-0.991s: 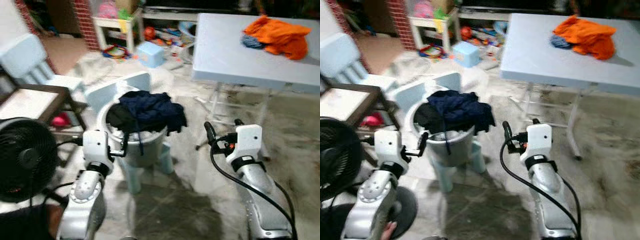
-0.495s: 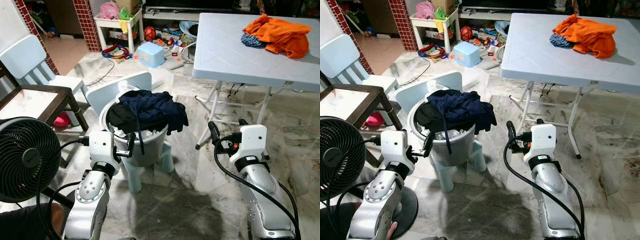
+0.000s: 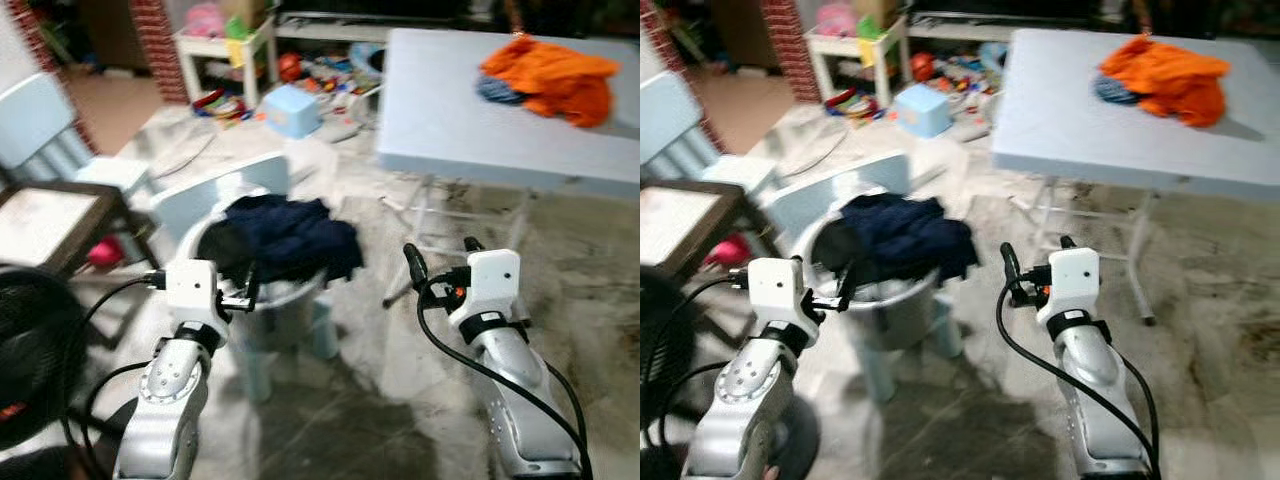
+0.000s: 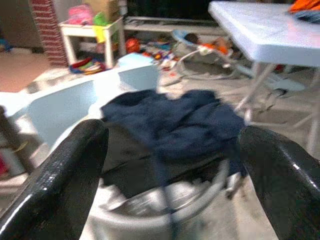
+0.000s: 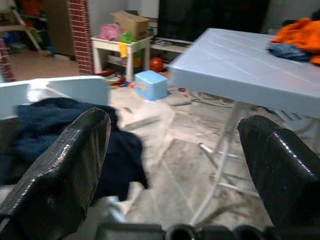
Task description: Hang hanger
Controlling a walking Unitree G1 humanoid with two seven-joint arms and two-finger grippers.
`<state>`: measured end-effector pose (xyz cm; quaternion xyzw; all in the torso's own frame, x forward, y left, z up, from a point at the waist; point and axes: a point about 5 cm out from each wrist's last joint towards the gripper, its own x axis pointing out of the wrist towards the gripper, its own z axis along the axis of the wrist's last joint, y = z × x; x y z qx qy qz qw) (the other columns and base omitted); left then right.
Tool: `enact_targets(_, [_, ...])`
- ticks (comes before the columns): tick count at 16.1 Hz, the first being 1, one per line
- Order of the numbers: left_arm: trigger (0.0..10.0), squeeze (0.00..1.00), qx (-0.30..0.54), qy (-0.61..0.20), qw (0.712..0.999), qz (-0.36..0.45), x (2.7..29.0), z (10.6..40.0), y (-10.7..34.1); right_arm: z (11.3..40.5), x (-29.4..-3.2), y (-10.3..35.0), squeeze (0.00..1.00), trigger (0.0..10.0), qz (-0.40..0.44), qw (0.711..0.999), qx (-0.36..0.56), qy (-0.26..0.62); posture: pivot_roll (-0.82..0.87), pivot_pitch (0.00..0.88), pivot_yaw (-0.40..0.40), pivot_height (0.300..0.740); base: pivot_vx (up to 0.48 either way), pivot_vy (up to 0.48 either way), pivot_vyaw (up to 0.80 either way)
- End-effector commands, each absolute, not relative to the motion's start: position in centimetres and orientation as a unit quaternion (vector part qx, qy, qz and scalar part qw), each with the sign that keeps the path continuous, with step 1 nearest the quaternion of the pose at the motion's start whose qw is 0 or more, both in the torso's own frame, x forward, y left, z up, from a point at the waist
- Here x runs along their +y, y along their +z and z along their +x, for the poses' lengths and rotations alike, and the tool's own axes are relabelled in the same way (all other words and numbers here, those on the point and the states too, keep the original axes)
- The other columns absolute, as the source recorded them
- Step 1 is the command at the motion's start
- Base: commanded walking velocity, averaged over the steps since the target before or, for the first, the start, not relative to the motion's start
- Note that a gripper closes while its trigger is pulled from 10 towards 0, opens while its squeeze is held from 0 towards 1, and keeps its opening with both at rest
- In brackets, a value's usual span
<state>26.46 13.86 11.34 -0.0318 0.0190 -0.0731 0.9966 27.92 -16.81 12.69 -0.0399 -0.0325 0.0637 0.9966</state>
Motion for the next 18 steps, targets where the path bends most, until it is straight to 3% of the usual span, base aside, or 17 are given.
enact_targets(1, [10.0,0.00,0.011,-0.078,0.997,-0.025,13.87,26.39,11.72,27.99,-16.80,13.25,0.00,10.0,-0.040,0.996,-0.045,0.062,0.04,0.074,-0.011,0.740,0.345,0.000,0.00])
enact_targets(5, [10.0,0.00,0.012,-0.079,0.996,-0.026,13.81,26.45,11.73,27.97,-16.59,13.18,0.00,10.0,-0.041,0.996,-0.045,0.066,0.04,0.074,-0.009,0.740,0.340,0.000,0.00])
enact_targets(10, [10.0,0.00,0.012,-0.080,0.996,-0.027,13.72,26.48,11.70,27.95,-16.61,13.19,0.00,10.0,-0.043,0.996,-0.046,0.067,0.04,0.074,-0.009,0.740,0.332,0.000,0.56])
enact_targets(18, [10.0,0.00,0.019,-0.079,0.996,-0.026,13.56,26.57,11.41,27.97,-16.69,13.06,0.00,10.0,-0.047,0.996,-0.044,0.064,0.04,0.075,-0.010,0.740,0.269,0.000,0.00])
